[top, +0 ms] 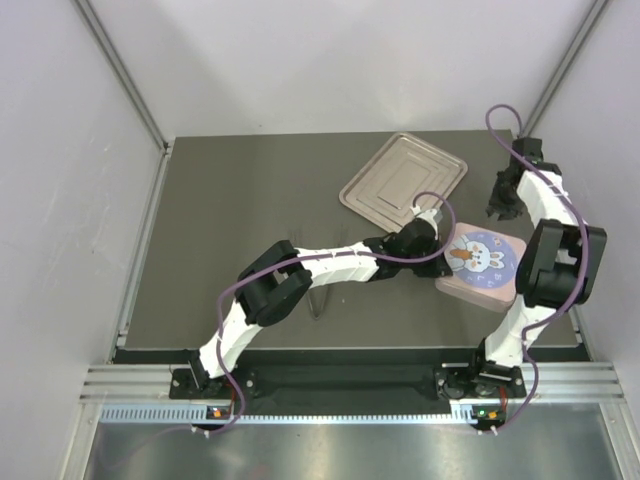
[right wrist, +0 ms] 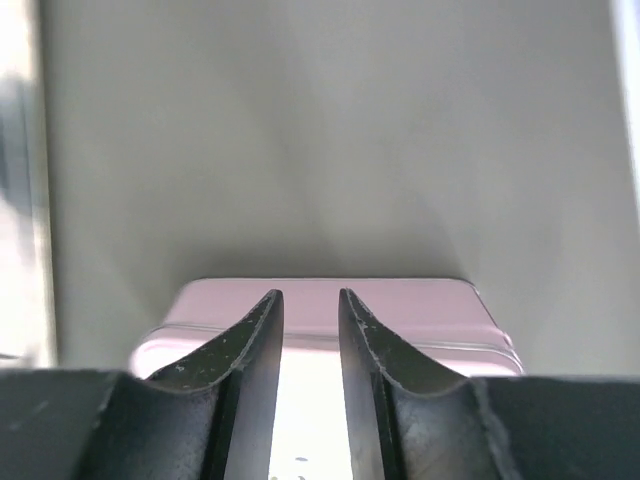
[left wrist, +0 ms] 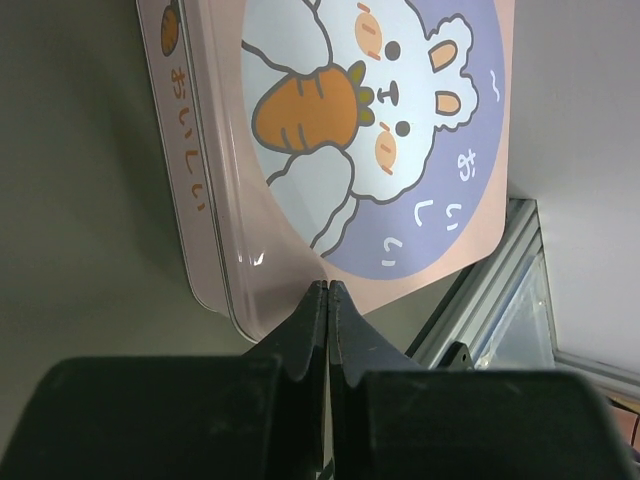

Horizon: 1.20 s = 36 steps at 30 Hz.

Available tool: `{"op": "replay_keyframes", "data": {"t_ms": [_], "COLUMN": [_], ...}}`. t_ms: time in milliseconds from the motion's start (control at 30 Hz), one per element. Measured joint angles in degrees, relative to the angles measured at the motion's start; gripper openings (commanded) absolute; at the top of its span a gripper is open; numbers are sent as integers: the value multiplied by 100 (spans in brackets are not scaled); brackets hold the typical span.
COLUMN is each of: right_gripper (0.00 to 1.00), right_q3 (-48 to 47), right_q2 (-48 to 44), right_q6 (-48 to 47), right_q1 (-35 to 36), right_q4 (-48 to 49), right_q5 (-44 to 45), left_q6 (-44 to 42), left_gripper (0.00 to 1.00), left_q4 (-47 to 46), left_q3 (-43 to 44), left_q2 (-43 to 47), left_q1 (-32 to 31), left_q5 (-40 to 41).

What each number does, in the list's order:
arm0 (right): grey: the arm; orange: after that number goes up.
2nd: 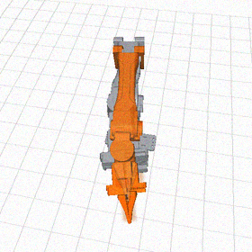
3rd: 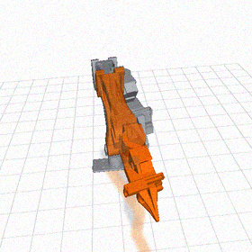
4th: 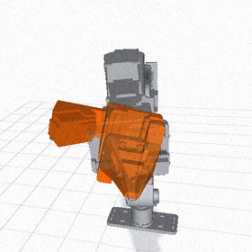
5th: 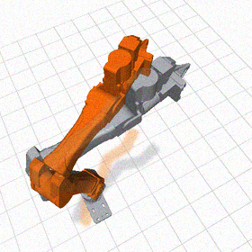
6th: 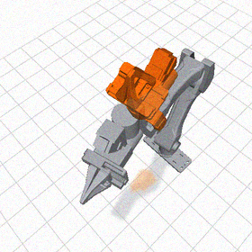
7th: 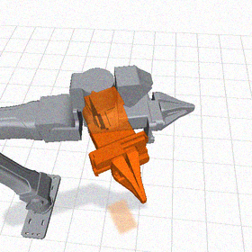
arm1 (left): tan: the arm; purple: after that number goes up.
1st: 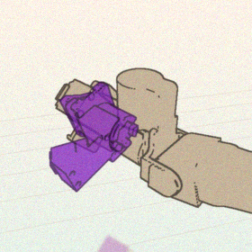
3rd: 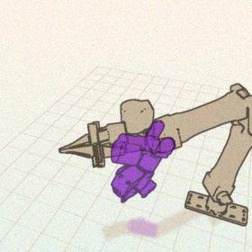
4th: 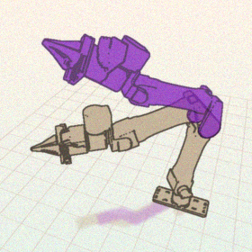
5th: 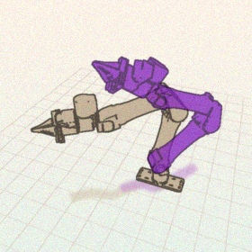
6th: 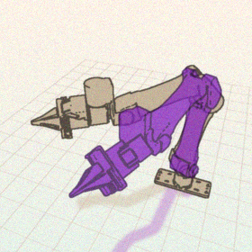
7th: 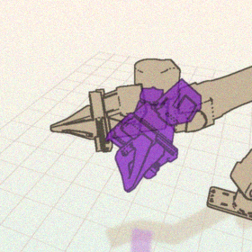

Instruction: Pack the chocolate

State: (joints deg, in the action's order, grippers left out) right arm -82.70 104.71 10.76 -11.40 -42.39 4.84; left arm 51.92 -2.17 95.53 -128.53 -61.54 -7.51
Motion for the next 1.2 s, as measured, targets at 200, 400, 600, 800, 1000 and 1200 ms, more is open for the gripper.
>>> {"op": "replay_keyframes", "data": {"t_ms": [200, 400, 600, 800, 1000, 1200], "right_gripper": [29, 35, 49, 54, 58, 63], "right_q3": [-94, 348, 1056, 1576, 2098, 2715], "right_q2": [-638, -1244, -1609, -2225, -2420, -2555], "right_q6": [306, 557, 680, 745, 728, 739], "right_q1": [-15, -133, -664, -1141, -1285, -1635], "right_q4": [79, 92, 39, 50, 177, 304], "right_q5": [170, 361, 391, 107, -374, -686], "left_q6": [-101, -120, -162, -313, -638, -885], "left_gripper": [0, 0, 6, 13, 16, 18], "left_q4": [-61, -214, -256, -87, 400, 568], "left_q3": [0, 151, 160, 308, 765, 1200], "left_q2": [0, -164, -190, -188, -188, -446], "left_q1": [0, 0, 7, 125, 461, 785], "left_q5": [-83, -623, -1071, -1314, -1255, -1233]}}
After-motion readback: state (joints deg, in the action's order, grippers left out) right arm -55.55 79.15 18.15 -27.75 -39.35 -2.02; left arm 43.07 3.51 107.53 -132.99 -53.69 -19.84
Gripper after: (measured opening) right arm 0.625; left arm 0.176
